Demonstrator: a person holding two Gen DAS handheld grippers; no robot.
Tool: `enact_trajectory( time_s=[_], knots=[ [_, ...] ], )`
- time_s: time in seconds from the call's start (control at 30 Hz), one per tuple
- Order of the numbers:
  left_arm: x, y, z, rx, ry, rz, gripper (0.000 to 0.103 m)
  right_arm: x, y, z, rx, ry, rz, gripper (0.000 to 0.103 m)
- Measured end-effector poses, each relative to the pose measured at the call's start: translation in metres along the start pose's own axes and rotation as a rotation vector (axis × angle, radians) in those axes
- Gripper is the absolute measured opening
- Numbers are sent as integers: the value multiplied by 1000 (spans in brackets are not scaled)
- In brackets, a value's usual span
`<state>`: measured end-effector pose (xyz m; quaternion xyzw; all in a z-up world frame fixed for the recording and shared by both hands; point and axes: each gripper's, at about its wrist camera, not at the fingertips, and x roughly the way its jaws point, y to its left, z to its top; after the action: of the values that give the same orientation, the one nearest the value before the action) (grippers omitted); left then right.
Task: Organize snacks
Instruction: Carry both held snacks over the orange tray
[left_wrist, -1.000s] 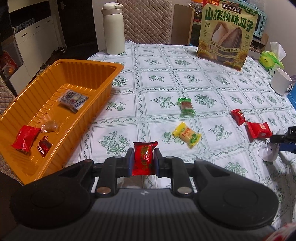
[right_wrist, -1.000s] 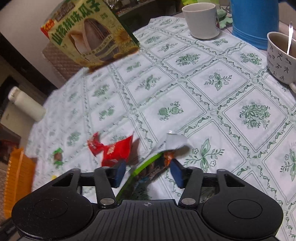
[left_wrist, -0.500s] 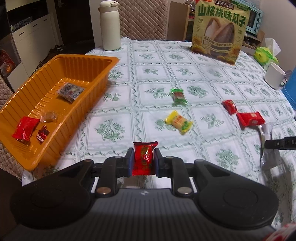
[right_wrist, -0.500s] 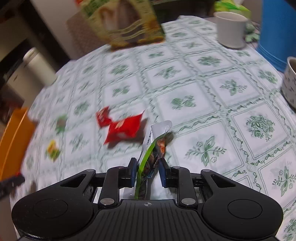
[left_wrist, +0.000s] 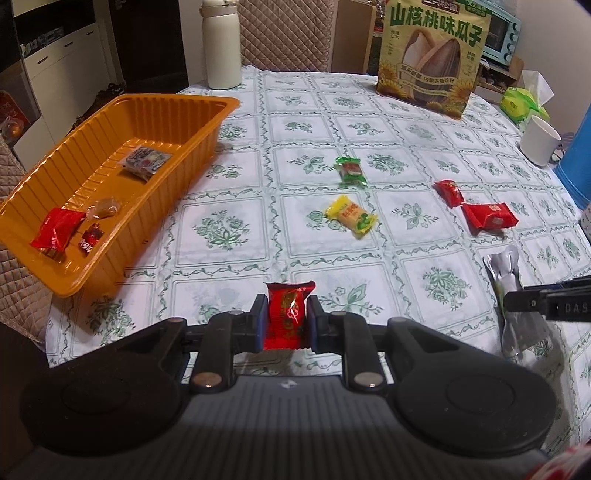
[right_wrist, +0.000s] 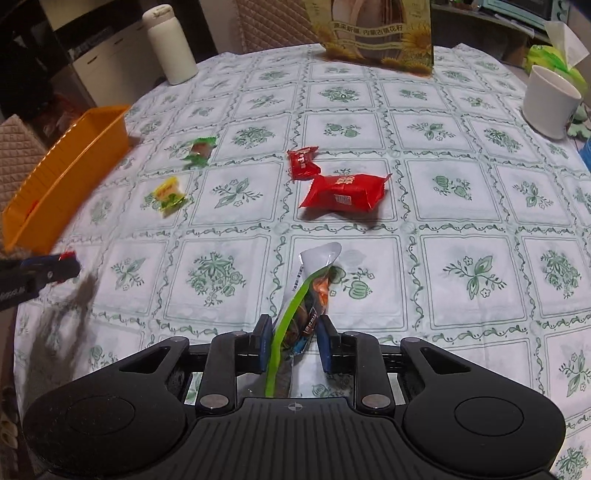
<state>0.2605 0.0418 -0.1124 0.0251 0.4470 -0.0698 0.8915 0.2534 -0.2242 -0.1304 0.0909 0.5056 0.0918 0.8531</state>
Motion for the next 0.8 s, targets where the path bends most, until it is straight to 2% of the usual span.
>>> enact_trajectory(
  time_s=[0.23, 0.53, 0.8],
  knots=[
    [-6, 9, -1, -12, -10, 13, 20, 7, -1, 10, 47, 4, -17, 29],
    [-13, 14, -3, -13, -19, 13, 19, 14, 11, 12, 2, -19, -40, 27],
    [-21, 21, -4, -26, -30, 8, 19, 9, 32, 7, -56, -12, 28, 23]
  ],
)
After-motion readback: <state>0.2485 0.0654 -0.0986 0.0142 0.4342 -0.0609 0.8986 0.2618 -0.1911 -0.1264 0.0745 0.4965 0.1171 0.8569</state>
